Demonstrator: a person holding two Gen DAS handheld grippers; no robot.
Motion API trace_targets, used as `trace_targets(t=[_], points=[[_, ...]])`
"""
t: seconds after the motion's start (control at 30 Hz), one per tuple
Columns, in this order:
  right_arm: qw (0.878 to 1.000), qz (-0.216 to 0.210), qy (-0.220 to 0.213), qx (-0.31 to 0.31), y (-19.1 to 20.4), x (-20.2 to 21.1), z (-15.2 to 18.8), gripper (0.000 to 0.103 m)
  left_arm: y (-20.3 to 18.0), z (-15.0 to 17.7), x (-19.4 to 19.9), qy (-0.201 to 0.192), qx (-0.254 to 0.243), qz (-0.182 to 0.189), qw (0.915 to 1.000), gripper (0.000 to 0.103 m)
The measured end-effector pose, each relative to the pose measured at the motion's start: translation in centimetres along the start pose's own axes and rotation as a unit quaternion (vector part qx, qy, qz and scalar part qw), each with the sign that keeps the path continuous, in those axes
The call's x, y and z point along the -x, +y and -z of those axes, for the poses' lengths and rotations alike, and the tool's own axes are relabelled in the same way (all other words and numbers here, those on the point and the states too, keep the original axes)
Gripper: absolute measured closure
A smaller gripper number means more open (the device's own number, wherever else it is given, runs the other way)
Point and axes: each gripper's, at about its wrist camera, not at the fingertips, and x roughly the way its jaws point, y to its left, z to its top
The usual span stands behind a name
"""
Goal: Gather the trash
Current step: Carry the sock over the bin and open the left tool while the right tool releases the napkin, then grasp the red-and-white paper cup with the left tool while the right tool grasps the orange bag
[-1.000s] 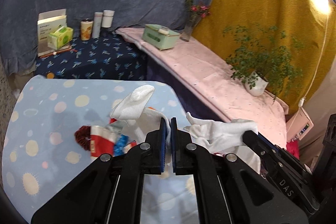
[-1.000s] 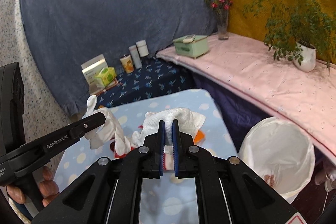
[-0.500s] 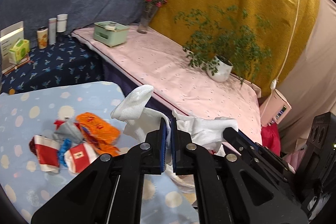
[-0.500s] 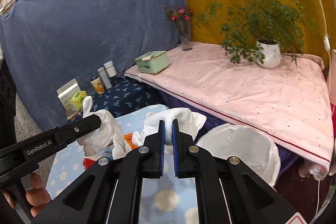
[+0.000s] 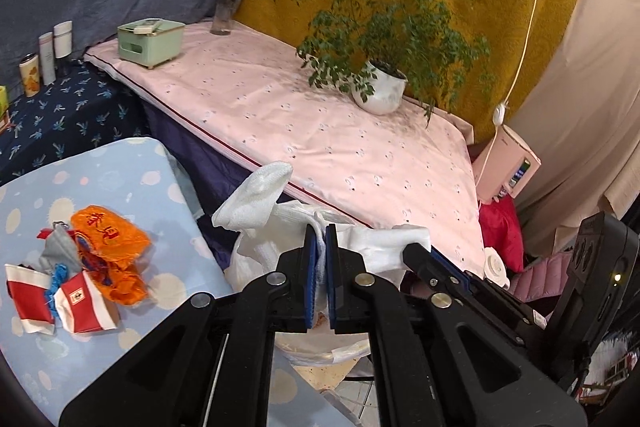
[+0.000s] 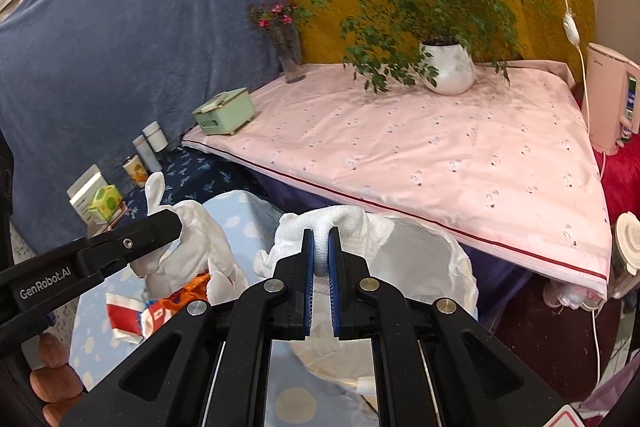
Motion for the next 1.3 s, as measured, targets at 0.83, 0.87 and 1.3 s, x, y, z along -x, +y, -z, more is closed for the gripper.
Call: trace_targets(t=[0.83, 0.87, 1.3], points=[[0.999, 0.029, 0.027, -0.017, -2.4, -2.9, 1.8, 0.082, -0.3, 1.3, -3.8, 0.022, -0.006, -0.032, 0.9992, 0.061], [0.999, 0.028, 0.027, -0.016, -2.3, -2.9, 1.8, 0.081, 0.0, 1.3, -3.6, 0.021, -0.004, -0.035, 0.9992, 0.061], [0.999, 0.011, 0.03, 0.014, 2.1, -2.4, 2.4, 0.071, 4.6, 2.1, -0.2, -0.006, 0.029, -0.082, 0.9962, 0.056]])
